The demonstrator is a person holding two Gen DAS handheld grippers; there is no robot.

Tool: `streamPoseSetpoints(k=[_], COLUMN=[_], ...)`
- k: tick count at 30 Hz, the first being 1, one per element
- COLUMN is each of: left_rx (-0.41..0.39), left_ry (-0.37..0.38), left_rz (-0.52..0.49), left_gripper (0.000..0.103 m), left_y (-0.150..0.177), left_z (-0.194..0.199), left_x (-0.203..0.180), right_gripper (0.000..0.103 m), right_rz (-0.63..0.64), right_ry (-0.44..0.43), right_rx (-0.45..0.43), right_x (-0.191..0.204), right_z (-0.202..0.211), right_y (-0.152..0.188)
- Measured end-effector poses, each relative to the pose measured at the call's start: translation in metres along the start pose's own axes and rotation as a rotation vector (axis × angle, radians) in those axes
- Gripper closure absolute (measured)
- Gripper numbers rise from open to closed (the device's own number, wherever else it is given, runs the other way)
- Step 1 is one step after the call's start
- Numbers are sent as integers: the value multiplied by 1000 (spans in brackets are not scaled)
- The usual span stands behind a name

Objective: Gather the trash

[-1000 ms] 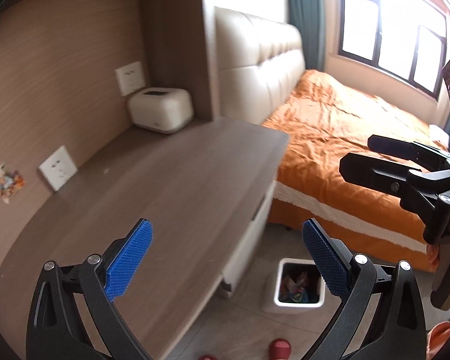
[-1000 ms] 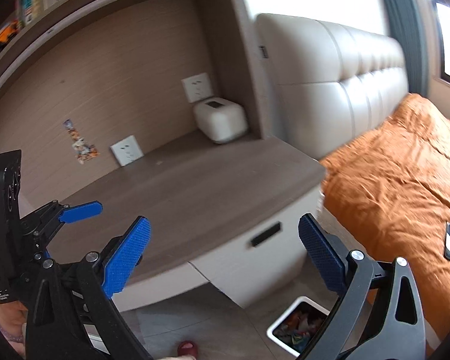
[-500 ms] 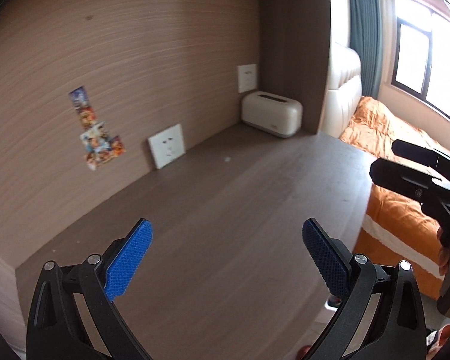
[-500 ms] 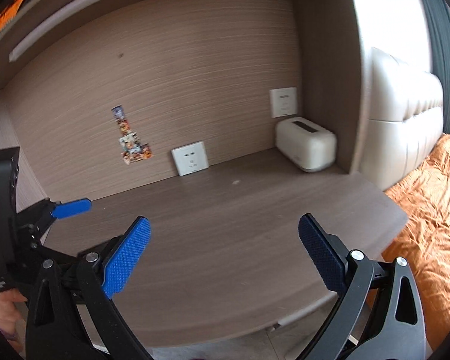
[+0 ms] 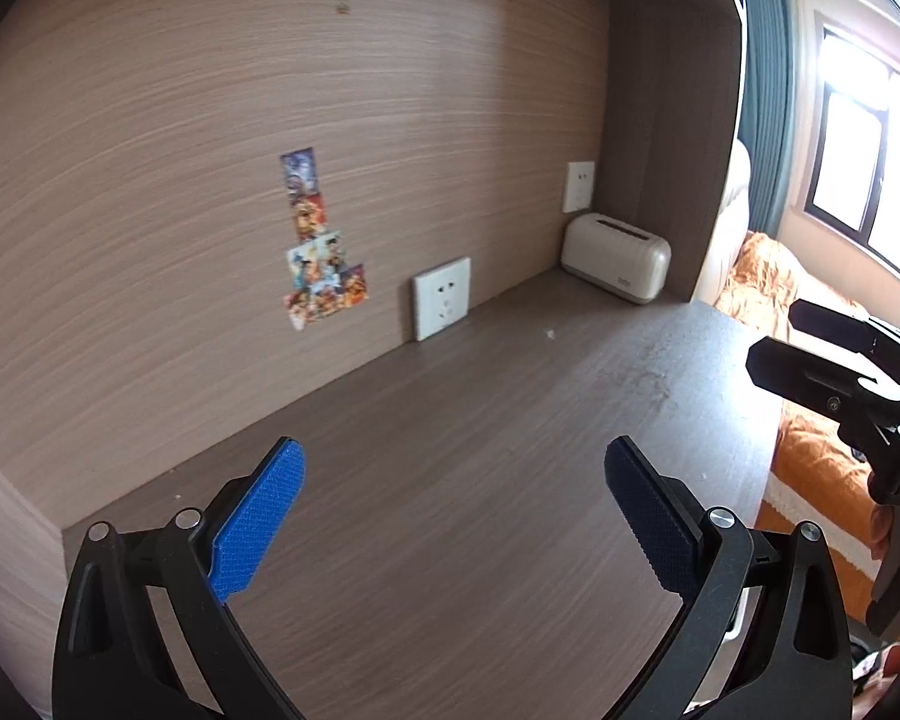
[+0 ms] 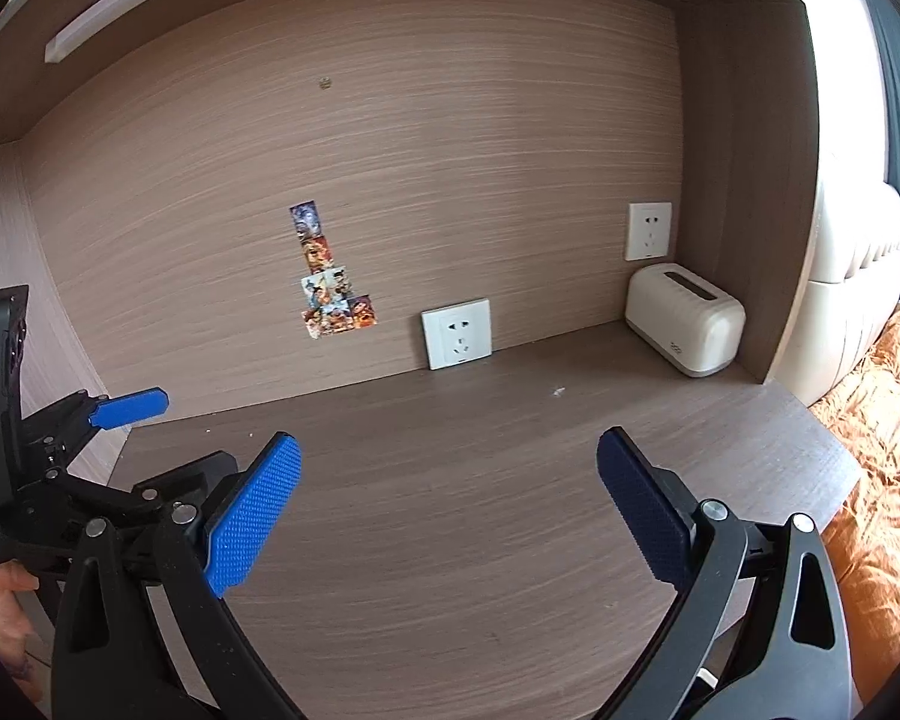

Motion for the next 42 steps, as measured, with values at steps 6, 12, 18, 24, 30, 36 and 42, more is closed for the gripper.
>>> streamPoseSetpoints(k=[6,12,18,24,30,36,42], left_rx=[-9,-18,-29,-48,-30,-19,-28], left_ry=[8,15,7,3,21,11,8], left_rz=[35,54,44,48,43,24,13], left_gripper=[5,5,5,5,5,5,5], left_y=[3,5,7,5,4,3,1], left_z=[4,10,16,19,15,13,14], left_x=[19,29,30,31,27,20,14], right_gripper=[5,5,5,5,5,5,5], right_rz=[13,22,28,32,36,27,24], right_ry=[6,13,18,19,28,33,33], right_rx=[0,-2,-3,-6,-7,-5,-3], right_x=[19,30,36,39,38,34,30], right_z=[-4,-3,-3,0,3,6,7], right_y=[-2,-2,-1,0,1,3,4])
Point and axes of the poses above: each gripper's, at about its wrist camera, not at the fingertips, and z roughly against the way its jaws point, x to its left, y to its underside, the point moved 1 cm from there along -z, roughly the way its jaws point, and after that the axes turned 2 degrees about -z, right-handed, at the moved point
